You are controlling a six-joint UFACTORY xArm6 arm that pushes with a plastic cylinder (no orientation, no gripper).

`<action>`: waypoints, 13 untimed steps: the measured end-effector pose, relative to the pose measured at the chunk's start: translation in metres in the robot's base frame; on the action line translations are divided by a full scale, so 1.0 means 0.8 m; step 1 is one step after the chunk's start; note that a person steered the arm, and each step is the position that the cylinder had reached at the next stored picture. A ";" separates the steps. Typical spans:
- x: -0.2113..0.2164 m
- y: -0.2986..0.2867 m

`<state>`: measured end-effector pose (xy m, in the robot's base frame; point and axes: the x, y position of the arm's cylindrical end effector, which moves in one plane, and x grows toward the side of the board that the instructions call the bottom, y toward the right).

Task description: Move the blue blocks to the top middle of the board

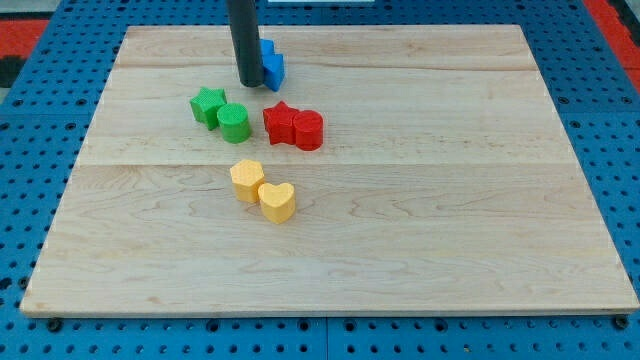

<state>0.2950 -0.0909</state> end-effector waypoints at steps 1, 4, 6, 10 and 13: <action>-0.024 0.000; 0.015 0.064; -0.012 0.084; 0.028 0.125; -0.023 -0.042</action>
<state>0.2766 -0.1248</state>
